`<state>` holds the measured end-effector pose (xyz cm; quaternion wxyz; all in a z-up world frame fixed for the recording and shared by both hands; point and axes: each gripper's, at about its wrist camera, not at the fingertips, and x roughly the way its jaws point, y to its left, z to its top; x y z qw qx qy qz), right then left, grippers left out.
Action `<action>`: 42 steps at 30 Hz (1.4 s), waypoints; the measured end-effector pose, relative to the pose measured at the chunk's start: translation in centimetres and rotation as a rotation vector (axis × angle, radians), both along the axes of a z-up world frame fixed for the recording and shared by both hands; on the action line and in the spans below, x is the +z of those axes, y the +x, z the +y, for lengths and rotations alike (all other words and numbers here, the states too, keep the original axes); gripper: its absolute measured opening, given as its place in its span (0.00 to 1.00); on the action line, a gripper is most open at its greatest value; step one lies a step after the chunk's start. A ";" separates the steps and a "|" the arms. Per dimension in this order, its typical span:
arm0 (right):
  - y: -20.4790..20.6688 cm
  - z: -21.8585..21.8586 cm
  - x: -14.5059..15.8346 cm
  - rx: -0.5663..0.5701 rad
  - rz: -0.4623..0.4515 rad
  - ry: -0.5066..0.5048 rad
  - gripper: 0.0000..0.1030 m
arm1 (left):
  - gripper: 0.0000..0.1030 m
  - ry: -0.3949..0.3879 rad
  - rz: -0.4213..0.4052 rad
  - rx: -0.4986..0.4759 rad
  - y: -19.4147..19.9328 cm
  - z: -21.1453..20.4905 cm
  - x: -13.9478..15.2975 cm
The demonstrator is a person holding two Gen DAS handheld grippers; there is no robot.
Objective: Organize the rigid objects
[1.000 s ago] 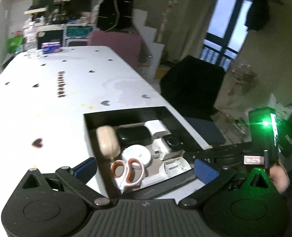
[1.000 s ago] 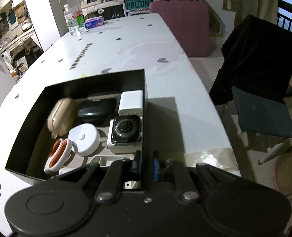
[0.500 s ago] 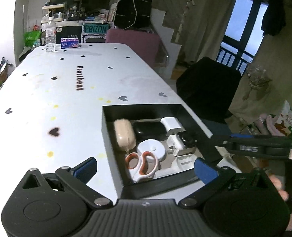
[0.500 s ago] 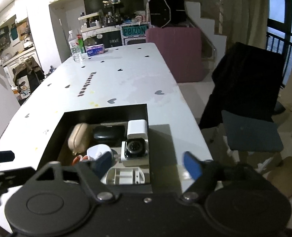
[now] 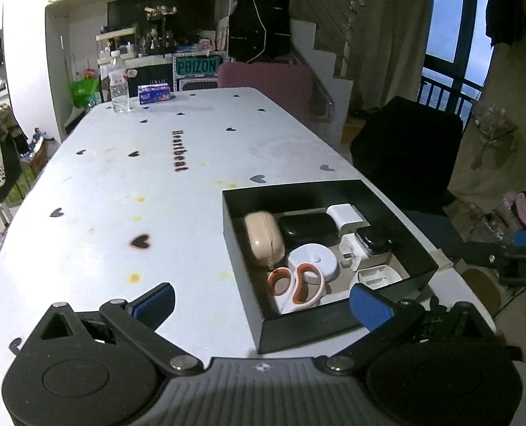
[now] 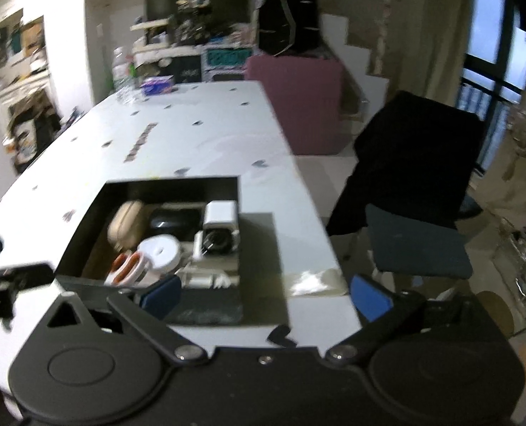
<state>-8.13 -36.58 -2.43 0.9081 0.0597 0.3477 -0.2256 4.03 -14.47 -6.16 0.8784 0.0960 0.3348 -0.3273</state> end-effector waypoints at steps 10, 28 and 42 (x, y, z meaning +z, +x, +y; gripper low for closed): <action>-0.4 1.5 -0.4 0.040 0.012 0.066 1.00 | 1.00 0.016 -0.001 0.031 -0.1 0.8 -0.2; -0.8 0.9 -0.7 -0.014 0.019 0.048 1.00 | 1.00 0.034 -0.016 0.064 -0.6 2.3 -0.2; -0.8 0.9 -0.7 -0.006 0.026 0.040 1.00 | 1.00 0.034 -0.014 0.065 -0.6 2.4 -0.2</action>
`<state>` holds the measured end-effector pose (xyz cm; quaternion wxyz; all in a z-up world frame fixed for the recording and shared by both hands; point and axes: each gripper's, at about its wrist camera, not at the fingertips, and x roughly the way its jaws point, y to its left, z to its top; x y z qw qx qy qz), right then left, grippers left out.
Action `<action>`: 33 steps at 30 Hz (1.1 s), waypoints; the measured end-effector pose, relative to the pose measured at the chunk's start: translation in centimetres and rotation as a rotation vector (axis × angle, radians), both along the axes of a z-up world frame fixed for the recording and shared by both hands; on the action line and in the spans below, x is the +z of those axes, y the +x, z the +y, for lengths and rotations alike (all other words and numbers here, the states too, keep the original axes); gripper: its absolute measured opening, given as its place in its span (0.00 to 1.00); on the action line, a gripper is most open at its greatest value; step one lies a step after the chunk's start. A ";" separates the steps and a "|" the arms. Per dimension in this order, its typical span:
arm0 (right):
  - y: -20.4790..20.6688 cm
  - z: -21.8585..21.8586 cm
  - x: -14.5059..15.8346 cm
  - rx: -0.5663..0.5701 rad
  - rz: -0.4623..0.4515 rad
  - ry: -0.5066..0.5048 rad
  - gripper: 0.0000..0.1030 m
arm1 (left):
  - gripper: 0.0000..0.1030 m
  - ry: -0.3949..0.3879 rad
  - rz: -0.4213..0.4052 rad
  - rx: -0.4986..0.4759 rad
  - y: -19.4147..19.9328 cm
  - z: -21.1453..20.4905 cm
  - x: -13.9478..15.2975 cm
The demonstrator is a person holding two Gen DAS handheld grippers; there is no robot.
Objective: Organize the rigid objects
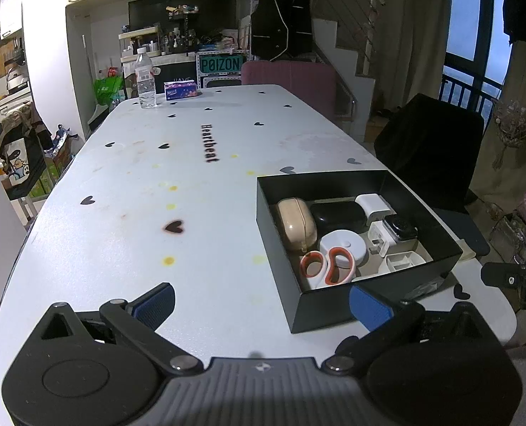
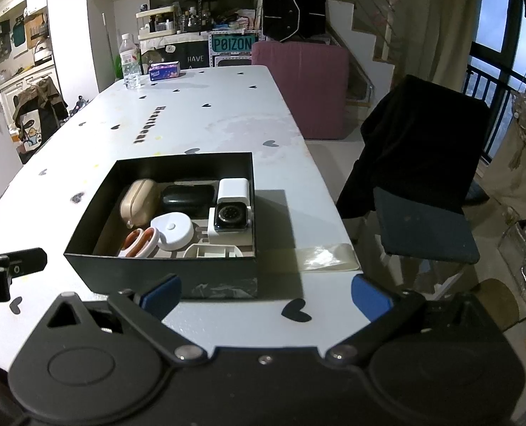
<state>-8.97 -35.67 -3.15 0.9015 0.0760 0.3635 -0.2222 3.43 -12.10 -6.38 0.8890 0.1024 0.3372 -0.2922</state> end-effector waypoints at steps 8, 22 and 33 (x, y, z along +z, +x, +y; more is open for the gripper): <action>0.0 0.0 0.0 0.000 -0.001 0.000 1.00 | 1.00 0.002 -0.001 -0.002 -0.1 0.1 -0.1; 0.0 0.1 0.0 0.003 0.001 0.003 1.00 | 1.00 0.003 0.000 -0.003 -0.2 0.1 -0.2; -0.1 0.1 0.0 0.004 0.003 0.001 1.00 | 1.00 0.003 0.001 -0.002 -0.2 0.1 -0.2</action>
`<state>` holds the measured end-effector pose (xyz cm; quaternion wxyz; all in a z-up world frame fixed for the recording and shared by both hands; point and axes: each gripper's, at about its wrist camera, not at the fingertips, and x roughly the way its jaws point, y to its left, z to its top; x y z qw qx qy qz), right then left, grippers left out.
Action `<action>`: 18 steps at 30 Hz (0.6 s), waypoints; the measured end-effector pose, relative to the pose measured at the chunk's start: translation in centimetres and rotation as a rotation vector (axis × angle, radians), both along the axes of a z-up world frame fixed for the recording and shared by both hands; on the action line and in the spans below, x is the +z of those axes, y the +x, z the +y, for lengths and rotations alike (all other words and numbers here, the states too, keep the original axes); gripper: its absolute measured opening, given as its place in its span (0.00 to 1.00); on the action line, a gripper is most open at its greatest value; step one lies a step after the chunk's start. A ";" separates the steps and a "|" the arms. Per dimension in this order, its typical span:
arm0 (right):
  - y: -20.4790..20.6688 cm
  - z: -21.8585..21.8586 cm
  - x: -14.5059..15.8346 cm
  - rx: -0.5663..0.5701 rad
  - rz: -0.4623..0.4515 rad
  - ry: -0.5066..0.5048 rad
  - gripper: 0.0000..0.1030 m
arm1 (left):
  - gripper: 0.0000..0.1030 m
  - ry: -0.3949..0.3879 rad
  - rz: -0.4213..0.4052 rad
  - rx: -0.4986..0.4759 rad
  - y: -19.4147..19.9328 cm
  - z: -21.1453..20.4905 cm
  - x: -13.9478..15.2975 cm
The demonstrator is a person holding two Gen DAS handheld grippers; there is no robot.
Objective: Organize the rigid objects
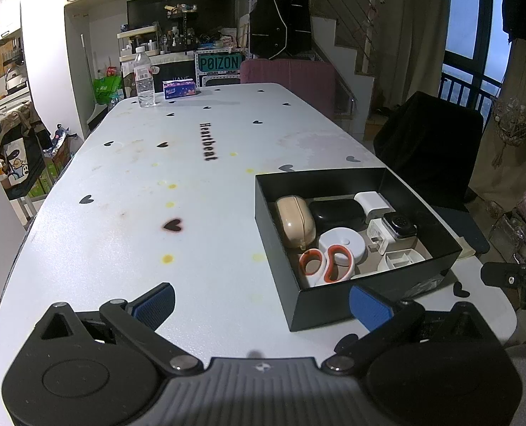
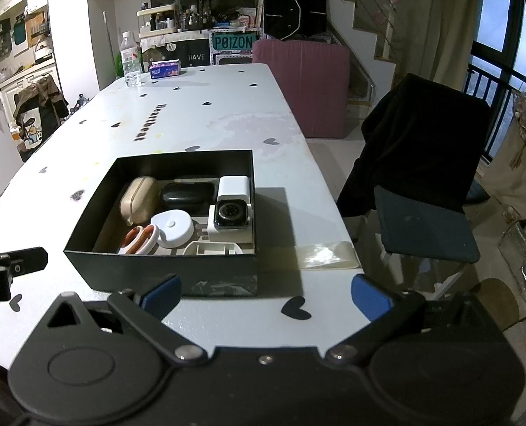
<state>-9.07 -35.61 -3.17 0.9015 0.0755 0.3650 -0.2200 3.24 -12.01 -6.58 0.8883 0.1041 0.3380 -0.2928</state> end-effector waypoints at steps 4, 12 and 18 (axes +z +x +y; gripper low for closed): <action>0.0 0.0 -0.1 0.001 0.002 -0.001 1.00 | 1.00 0.000 0.000 0.000 0.0 0.0 0.0; 0.0 -0.1 -0.3 0.000 0.003 -0.001 1.00 | 1.00 0.000 0.000 0.000 0.0 -0.1 0.0; 0.0 0.0 -0.3 -0.001 0.004 -0.001 1.00 | 1.00 0.000 0.000 0.000 0.0 -0.1 0.0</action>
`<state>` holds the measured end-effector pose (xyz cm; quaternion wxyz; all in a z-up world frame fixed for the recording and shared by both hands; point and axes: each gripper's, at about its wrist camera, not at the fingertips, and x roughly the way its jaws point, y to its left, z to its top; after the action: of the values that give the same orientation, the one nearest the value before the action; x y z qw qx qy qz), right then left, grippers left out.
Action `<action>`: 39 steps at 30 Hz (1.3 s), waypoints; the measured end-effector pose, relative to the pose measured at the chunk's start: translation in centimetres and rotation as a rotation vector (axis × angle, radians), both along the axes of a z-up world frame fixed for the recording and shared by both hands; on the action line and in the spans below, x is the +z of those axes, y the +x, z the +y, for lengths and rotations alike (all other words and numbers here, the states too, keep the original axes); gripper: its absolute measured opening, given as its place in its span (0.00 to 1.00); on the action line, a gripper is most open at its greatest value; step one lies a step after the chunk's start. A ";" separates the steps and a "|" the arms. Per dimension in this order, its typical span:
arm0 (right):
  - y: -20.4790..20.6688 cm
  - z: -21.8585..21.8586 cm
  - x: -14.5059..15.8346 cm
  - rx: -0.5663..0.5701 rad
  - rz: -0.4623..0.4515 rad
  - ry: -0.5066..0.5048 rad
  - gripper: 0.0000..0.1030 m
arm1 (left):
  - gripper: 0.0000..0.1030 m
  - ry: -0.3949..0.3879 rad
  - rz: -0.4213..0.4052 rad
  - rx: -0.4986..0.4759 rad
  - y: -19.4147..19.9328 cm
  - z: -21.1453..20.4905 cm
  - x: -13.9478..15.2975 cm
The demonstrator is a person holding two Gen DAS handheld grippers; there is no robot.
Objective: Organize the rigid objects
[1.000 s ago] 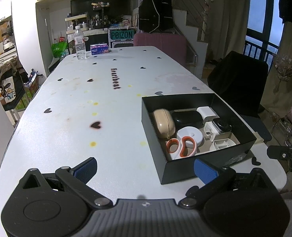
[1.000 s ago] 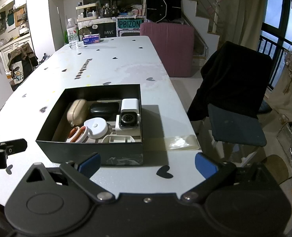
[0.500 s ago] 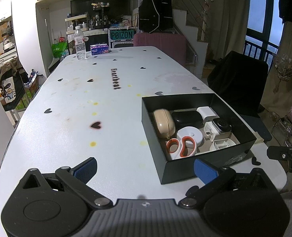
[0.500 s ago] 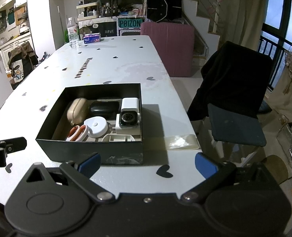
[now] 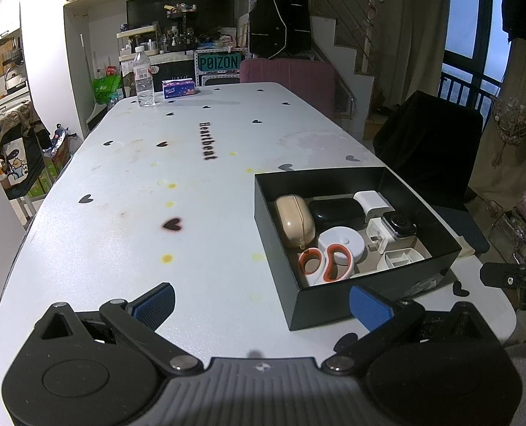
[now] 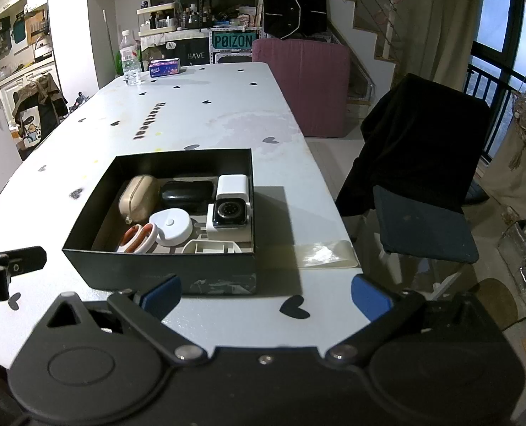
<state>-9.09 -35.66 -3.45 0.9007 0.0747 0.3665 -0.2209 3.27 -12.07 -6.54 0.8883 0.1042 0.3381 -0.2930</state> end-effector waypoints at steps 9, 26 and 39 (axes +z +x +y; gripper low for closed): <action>-0.1 -0.1 -0.1 0.004 0.005 -0.003 1.00 | 1.00 0.000 0.000 0.000 -0.1 0.0 0.0; 0.0 0.0 0.0 0.005 0.010 -0.005 1.00 | 1.00 0.001 0.002 -0.001 0.0 0.0 0.0; -0.1 0.0 0.0 0.004 0.012 -0.004 1.00 | 1.00 0.002 0.002 -0.001 0.0 0.0 0.0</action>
<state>-9.15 -35.63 -3.49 0.8992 0.0707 0.3715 -0.2201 3.24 -12.11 -6.52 0.8878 0.1050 0.3391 -0.2930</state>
